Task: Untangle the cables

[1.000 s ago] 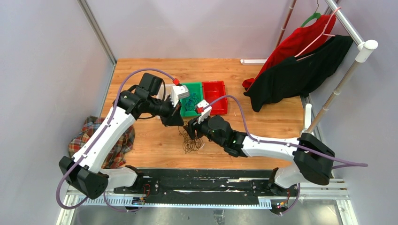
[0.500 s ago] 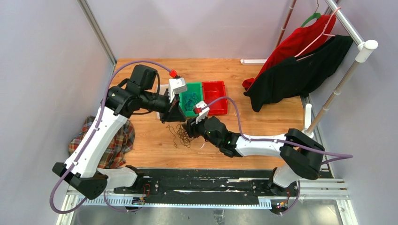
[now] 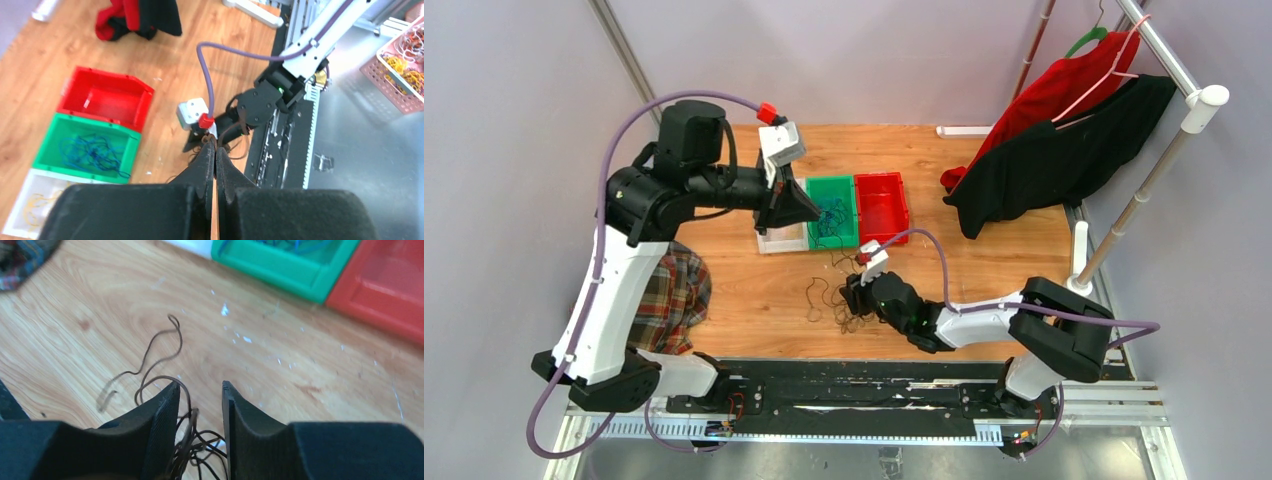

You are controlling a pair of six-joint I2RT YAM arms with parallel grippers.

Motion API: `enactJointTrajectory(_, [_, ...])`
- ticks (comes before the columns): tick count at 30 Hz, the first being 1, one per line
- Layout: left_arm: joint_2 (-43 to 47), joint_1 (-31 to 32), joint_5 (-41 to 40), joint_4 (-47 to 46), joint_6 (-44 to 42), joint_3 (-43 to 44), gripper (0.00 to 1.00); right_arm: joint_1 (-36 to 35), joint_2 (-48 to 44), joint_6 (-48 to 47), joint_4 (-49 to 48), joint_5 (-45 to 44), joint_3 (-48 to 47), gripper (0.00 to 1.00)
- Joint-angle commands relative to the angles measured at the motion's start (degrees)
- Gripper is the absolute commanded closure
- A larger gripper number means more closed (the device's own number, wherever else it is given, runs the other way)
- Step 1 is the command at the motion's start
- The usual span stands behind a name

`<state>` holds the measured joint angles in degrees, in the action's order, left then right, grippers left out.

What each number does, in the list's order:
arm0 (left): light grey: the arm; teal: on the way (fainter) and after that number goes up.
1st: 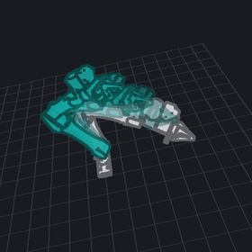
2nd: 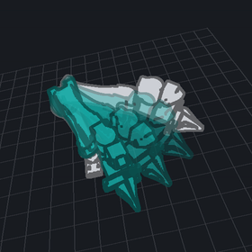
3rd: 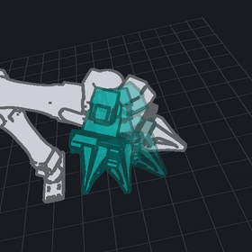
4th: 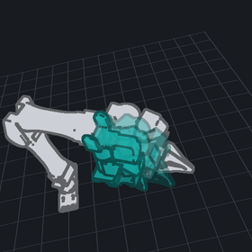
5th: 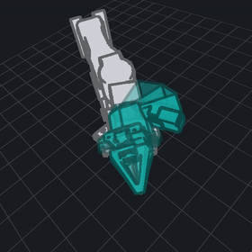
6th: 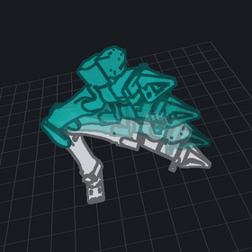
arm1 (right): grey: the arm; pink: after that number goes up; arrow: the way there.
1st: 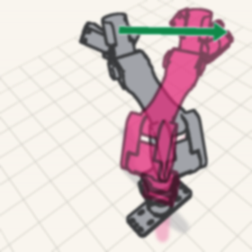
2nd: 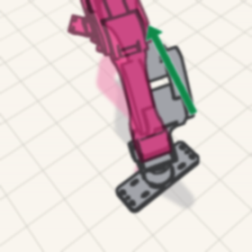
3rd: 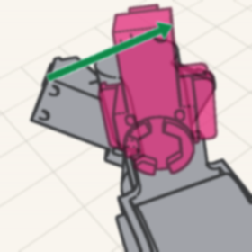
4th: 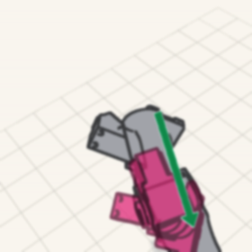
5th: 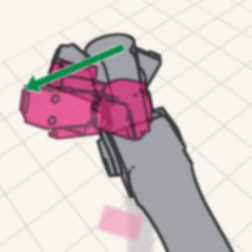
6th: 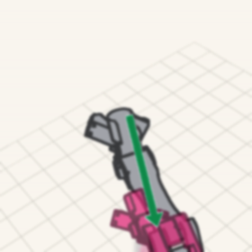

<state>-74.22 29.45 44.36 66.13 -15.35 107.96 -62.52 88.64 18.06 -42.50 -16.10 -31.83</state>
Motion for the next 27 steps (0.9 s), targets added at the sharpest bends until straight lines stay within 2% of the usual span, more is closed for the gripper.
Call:
enactJointTrajectory(1, [-1.0,0.5,-1.4,-0.4,2.0,7.1,0.99,-0.3,-1.6,2.6,-2.8,-3.6,4.7,0.64])
enactJointTrajectory(7, [-3.5,0.4,-5.0,-0.4,3.4,15.4,0.99,-0.2,-2.6,4.7,-4.7,-4.6,9.7,0.65])
enactJointTrajectory(17, [-9.9,0.4,-16.3,-1.1,4.0,36.2,0.99,-0.3,-3.3,7.0,-5.4,-4.3,12.9,0.65])
enactJointTrajectory(20, [-8.0,0.4,-20.6,-7.3,4.5,35.3,0.99,-0.3,-3.5,7.6,-5.4,-4.3,13.4,0.66])
enactJointTrajectory(24, [-1.6,0.4,-26.7,-21.0,5.9,26.0,0.99,-0.3,-3.3,8.2,-5.2,-4.2,13.7,0.62])
enactJointTrajectory(27, [0.5,0.4,-30.9,-27.1,5.6,23.7,0.99,-0.3,-3.5,8.4,-5.0,-4.0,13.8,0.59])
